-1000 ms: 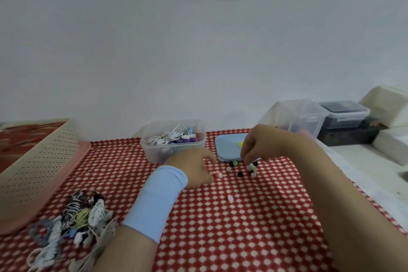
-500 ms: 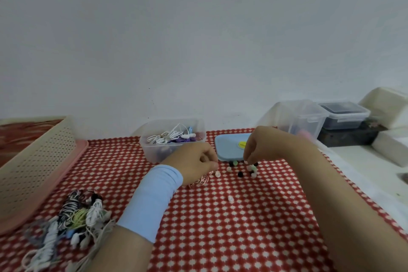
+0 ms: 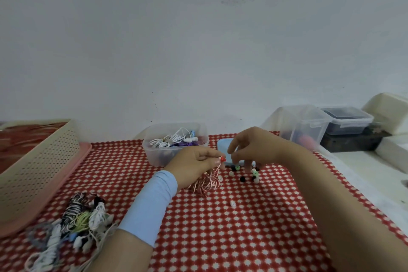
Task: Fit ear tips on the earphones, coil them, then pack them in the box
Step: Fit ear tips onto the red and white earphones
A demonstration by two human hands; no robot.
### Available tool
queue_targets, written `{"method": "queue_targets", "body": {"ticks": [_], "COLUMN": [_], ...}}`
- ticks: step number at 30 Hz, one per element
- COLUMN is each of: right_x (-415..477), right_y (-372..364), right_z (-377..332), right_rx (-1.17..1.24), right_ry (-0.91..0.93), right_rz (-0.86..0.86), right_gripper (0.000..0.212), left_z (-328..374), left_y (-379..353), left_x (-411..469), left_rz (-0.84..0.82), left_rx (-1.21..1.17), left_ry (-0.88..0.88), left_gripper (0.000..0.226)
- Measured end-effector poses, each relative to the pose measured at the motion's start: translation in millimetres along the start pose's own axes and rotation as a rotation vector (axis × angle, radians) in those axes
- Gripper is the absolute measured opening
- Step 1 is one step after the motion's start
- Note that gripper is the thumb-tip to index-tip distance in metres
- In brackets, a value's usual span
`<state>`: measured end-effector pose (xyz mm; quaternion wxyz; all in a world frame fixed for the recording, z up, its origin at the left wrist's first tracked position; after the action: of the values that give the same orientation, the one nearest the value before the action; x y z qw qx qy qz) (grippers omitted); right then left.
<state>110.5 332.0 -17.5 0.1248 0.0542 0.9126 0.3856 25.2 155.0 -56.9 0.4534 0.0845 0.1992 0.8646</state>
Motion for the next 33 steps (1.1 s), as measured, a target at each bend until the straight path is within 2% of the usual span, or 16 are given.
{"method": "queue_targets", "body": {"ticks": [4, 7, 10, 15, 20, 25, 33], "right_x": [3, 3, 3, 8, 11, 10, 9], "right_y": [-11, -15, -19, -23, -27, -28, -27], "right_z": [-5, -6, -6, -2, -4, -3, -4], "right_rx": [0.229, 0.336, 0.371, 0.415, 0.527, 0.607, 0.657], "right_ry": [0.078, 0.09, 0.082, 0.003, 0.037, 0.041, 0.068], "right_rz": [0.011, 0.008, -0.018, 0.052, 0.033, -0.003, -0.064], "right_gripper": [0.008, 0.012, 0.011, 0.014, 0.013, 0.01, 0.015], "left_z": [-5, -11, -15, -19, -23, -24, -26], "left_y": [3, 7, 11, 11, 9, 9, 6], "left_x": [1, 3, 4, 4, 4, 7, 8], "left_rz": [0.058, 0.107, 0.166, 0.203, 0.195, 0.206, 0.176], "left_rx": [-0.085, -0.112, -0.119, -0.113, -0.215, -0.218, -0.319], "left_ry": [0.016, 0.036, 0.033, 0.025, 0.016, 0.008, -0.006], "left_gripper": [0.018, 0.015, 0.011, 0.012, 0.014, 0.012, 0.014]}}
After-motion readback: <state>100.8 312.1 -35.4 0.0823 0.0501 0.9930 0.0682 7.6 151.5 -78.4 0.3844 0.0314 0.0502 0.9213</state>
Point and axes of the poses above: each hand's wrist, its own x-axis towards the middle knuckle, its own y-axis out of the back of the hand, z = x × y, the point moved 2 cm from there along x, towards the middle knuckle, and after that the axes turned 3 degrees about -z, right-handed, at the moved point
